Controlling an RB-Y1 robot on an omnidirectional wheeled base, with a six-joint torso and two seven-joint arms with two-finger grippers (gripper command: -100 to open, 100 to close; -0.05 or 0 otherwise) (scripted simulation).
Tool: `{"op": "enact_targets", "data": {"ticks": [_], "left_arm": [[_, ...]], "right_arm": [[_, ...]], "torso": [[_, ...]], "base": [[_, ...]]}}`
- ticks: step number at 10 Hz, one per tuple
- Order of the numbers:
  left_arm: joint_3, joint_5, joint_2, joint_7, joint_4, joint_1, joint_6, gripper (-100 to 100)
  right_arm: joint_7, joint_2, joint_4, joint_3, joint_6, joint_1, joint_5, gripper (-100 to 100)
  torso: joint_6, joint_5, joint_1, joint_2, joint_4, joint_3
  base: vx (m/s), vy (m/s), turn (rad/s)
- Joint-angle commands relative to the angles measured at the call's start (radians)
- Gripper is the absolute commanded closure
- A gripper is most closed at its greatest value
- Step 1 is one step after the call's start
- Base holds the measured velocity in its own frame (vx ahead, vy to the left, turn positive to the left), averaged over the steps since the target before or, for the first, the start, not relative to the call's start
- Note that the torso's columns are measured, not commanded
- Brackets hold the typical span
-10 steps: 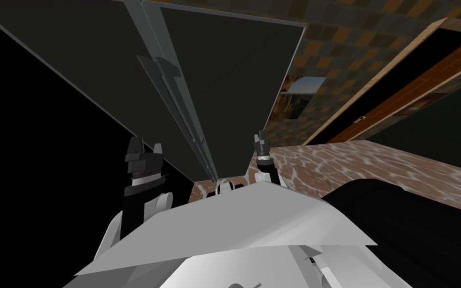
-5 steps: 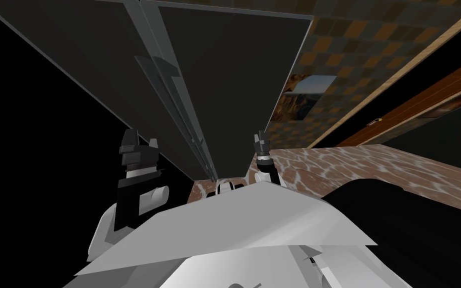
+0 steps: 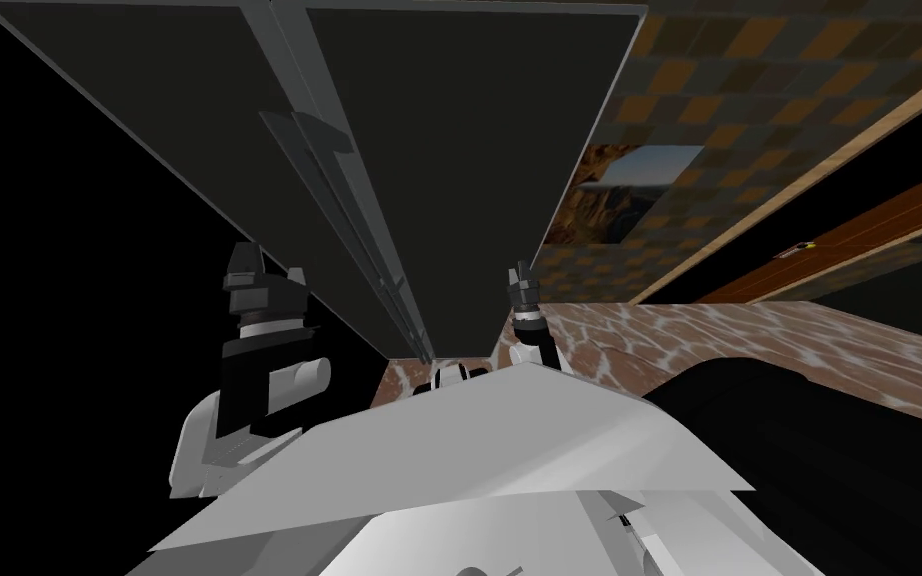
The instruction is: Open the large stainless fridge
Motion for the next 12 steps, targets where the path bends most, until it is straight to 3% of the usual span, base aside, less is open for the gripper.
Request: {"op": "enact_targets", "data": {"ticks": [1, 2, 3, 5, 6, 8, 9, 11, 12], "left_arm": [[0.037, 0.001, 0.007, 0.011, 0.012, -0.066, 0.078, -100], [0.037, 0.001, 0.007, 0.011, 0.012, -0.066, 0.086, -100], [0.07, 0.001, 0.013, 0.021, 0.014, -0.113, 0.125, -100], [0.07, 0.001, 0.013, 0.021, 0.014, -0.126, 0.158, -100], [0.102, 0.001, 0.018, 0.031, 0.018, -0.171, 0.197, -100], [0.102, 0.001, 0.018, 0.031, 0.018, -0.187, 0.233, -100], [0.136, 0.001, 0.024, 0.041, 0.022, -0.233, 0.271, -100], [0.136, 0.001, 0.024, 0.041, 0.022, -0.251, 0.309, -100], [0.169, 0.001, 0.028, 0.052, 0.026, -0.296, 0.345, -100]], "right_arm": [[0.0, 0.0, 0.0, 0.0, 0.0, 0.0, 0.0, 0], [0.0, 0.0, 0.0, 0.0, 0.0, 0.0, 0.0, 0], [0.0, 0.0, 0.0, 0.0, 0.0, 0.0, 0.0, 0], [0.0, 0.0, 0.0, 0.0, 0.0, 0.0, 0.0, 0], [0.0, 0.0, 0.0, 0.0, 0.0, 0.0, 0.0, 0], [0.0, 0.0, 0.0, 0.0, 0.0, 0.0, 0.0, 0], [0.0, 0.0, 0.0, 0.0, 0.0, 0.0, 0.0, 0], [0.0, 0.0, 0.0, 0.0, 0.0, 0.0, 0.0, 0], [0.0, 0.0, 0.0, 0.0, 0.0, 0.0, 0.0, 0]], "torso": [[-0.001, 0.0, -0.001, 0.0, 0.0, 0.0], [0.0, 0.0, -0.001, -0.001, 0.0, -0.001], [0.0, 0.0, 0.001, 0.0, 0.0, 0.0], [0.0, 0.0, -0.002, 0.0, 0.0, 0.0], [0.0, 0.0, -0.001, 0.0, 0.0, 0.0], [0.0, -0.001, -0.002, -0.001, 0.0, 0.0], [0.0, 0.0, 0.001, -0.001, 0.0, -0.001], [0.0, 0.0, -0.002, -0.001, 0.0, -0.001], [0.0, 0.0, 0.0, 0.0, 0.0, 0.0]], "base": [[0.021, -0.084, 0.093], [0.011, -0.037, -0.01], [0.012, -0.051, 0.159], [0.003, -0.055, 0.048], [-0.004, -0.083, 0.156], [0.01, -0.062, 0.051], [0.013, -0.06, 0.148], [0.013, -0.06, 0.056], [0.012, -0.077, 0.161]]}}
